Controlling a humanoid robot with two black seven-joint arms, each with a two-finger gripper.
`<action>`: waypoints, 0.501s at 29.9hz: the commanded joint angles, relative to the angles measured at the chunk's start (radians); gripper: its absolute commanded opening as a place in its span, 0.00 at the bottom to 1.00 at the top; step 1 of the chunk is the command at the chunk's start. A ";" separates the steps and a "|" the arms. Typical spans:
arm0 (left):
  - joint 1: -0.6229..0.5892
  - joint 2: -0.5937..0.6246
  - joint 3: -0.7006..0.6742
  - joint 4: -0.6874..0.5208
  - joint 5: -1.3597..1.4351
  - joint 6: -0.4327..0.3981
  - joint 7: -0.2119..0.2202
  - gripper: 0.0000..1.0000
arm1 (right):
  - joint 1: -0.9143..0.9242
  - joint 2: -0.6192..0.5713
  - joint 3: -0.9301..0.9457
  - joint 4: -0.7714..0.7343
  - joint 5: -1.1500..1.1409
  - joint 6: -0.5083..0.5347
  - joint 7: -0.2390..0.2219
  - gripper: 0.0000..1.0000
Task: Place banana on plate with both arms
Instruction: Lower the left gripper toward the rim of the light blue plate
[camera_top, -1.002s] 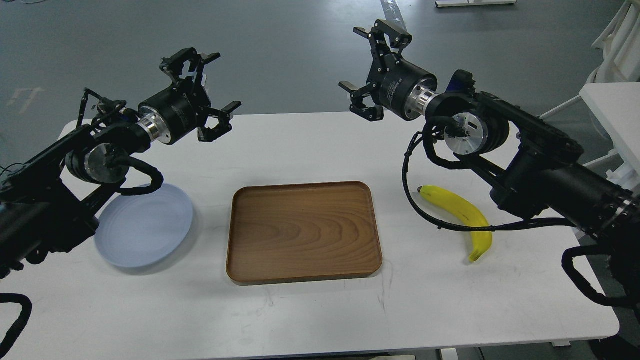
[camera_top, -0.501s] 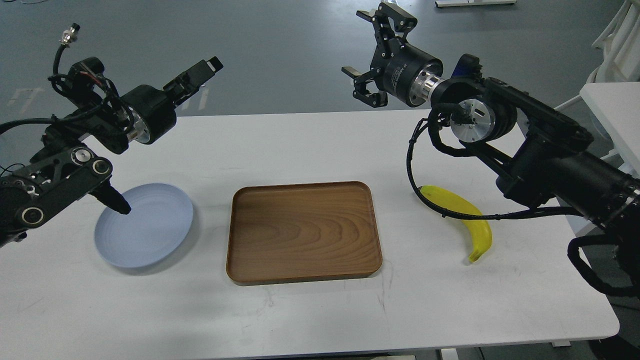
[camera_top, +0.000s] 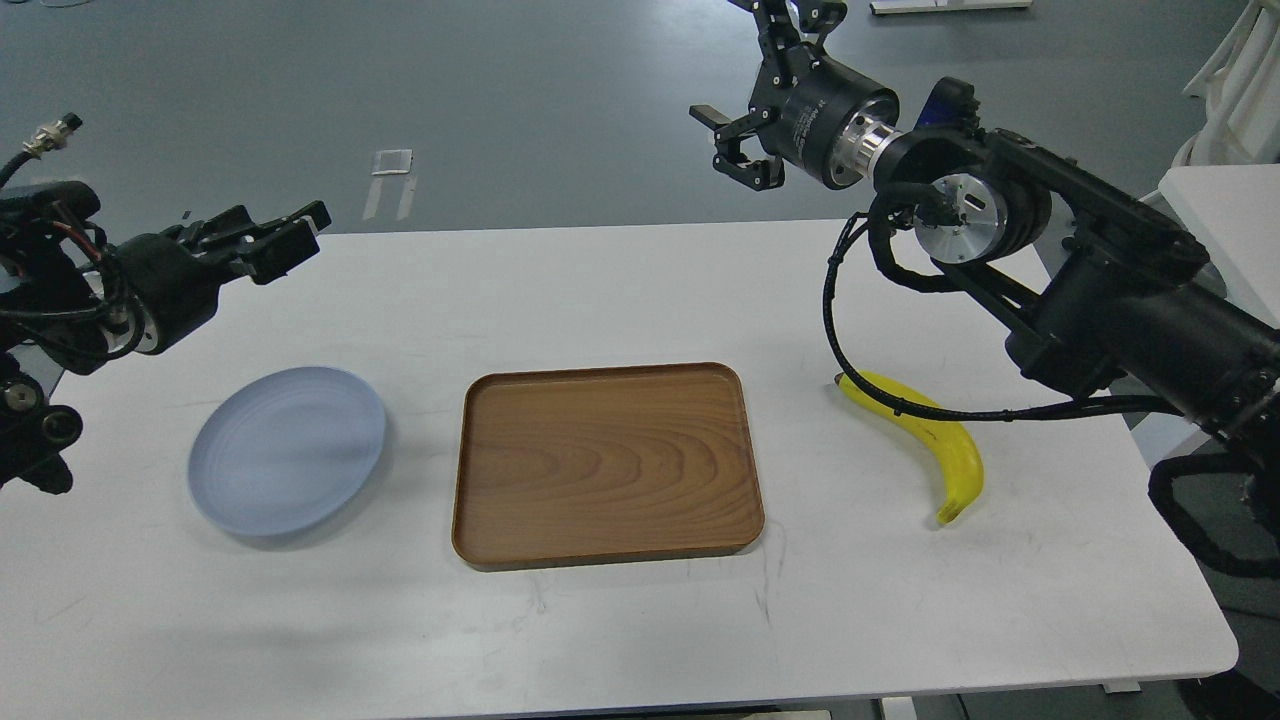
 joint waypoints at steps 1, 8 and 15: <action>0.010 0.040 0.050 0.010 0.000 0.007 0.000 0.97 | 0.000 0.001 0.000 0.000 0.000 0.000 0.000 1.00; 0.062 0.068 0.076 0.022 0.000 0.039 -0.002 0.94 | 0.023 0.006 -0.002 0.000 0.000 0.000 -0.001 1.00; 0.124 0.060 0.079 0.103 0.011 0.050 -0.010 0.86 | 0.024 0.012 -0.011 0.000 -0.002 0.000 -0.001 1.00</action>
